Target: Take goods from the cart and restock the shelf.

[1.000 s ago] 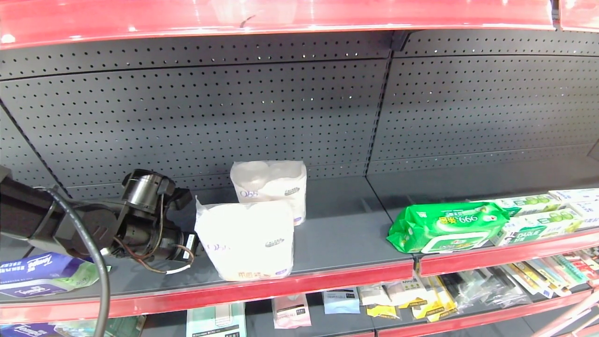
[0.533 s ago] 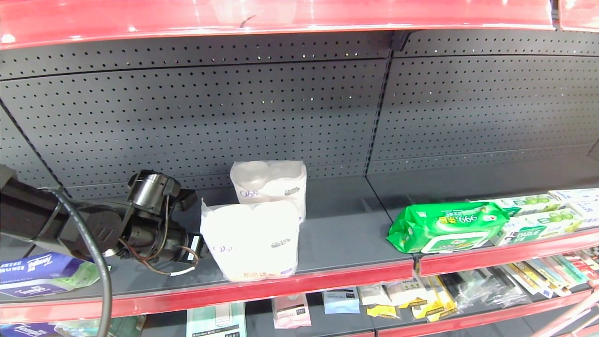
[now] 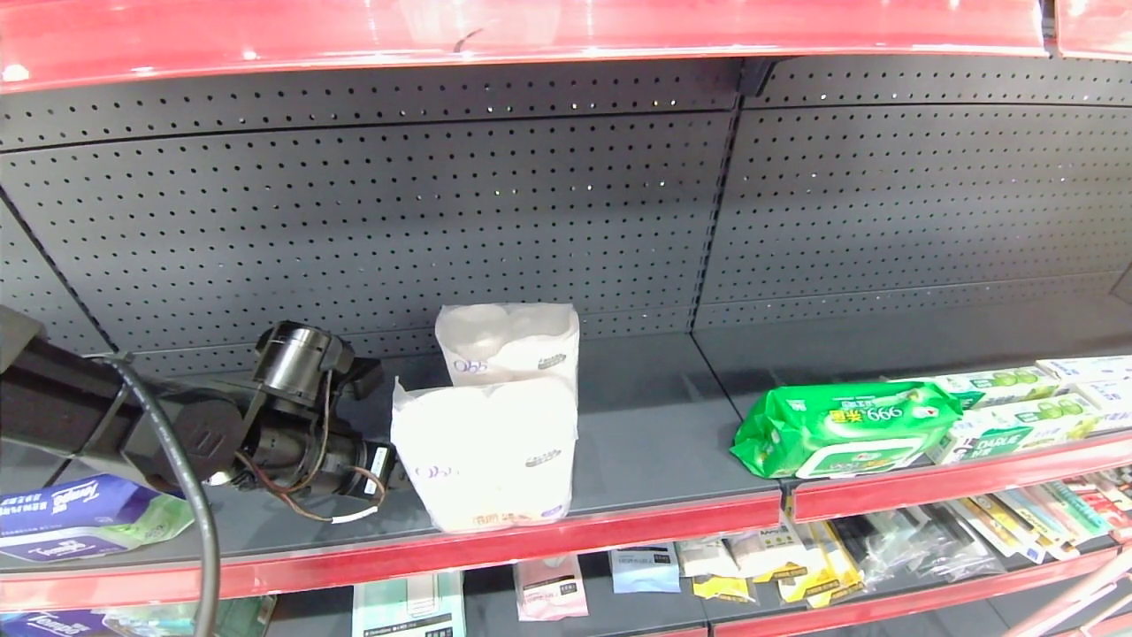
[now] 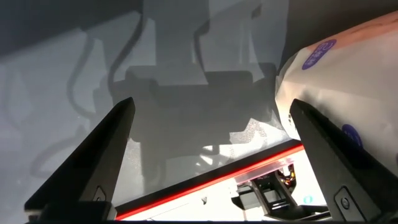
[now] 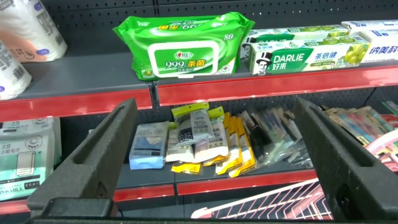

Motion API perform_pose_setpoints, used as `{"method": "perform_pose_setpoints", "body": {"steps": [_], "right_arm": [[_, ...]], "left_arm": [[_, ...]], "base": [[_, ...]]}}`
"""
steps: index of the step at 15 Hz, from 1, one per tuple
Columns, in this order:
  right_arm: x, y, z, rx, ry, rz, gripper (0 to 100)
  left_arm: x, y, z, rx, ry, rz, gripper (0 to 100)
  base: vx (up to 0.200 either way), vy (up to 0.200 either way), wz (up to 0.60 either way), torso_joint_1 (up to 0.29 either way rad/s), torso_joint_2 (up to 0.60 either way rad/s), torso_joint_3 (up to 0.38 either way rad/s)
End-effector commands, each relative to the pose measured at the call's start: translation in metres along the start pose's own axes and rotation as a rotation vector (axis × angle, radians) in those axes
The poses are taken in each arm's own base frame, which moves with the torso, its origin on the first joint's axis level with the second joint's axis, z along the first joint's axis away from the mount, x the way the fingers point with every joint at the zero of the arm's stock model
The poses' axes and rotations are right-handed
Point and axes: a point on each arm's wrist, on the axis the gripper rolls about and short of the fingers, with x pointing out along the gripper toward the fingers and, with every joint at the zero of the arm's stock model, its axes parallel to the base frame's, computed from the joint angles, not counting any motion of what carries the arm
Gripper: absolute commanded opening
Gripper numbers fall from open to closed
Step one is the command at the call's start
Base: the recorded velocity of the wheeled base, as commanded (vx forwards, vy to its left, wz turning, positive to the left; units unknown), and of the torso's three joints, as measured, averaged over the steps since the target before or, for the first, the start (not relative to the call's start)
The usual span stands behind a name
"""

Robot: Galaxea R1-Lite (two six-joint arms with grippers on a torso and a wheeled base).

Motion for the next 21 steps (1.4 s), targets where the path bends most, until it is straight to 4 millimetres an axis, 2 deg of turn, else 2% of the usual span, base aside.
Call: {"method": "perform_pose_setpoints", "body": {"steps": [1,15,17,18,20,21], "right_arm": [[0.000,0.000,0.000,0.000,0.001,0.000,100],[0.000,0.000,0.000,0.000,0.001,0.000,100],[0.000,0.000,0.000,0.000,0.001,-0.002,100],[0.000,0.000,0.000,0.000,0.001,0.000,100],[0.000,0.000,0.000,0.000,0.001,0.000,100],[0.000,0.000,0.000,0.000,0.001,0.000,100]], "left_arm": [[0.000,-0.001,0.001,0.003,-0.003,-0.003,100],[-0.004,-0.003,0.000,0.010,-0.006,0.005,100],[-0.024,0.009,0.009,-0.005,-0.084,0.050,100],[-0.042,0.015,0.018,-0.002,-0.155,0.069,100],[-0.072,0.025,0.021,0.004,-0.246,0.099,100],[-0.095,0.029,0.019,0.013,-0.310,0.120,100]], "base": [[0.000,0.000,0.00,0.000,0.00,0.000],[0.000,0.000,0.00,0.000,0.00,0.000],[0.000,0.000,0.00,0.000,0.00,0.000],[0.000,0.000,0.00,0.000,0.00,0.000],[0.000,0.000,0.00,0.000,0.00,0.000],[0.000,0.000,0.00,0.000,0.00,0.000]]}}
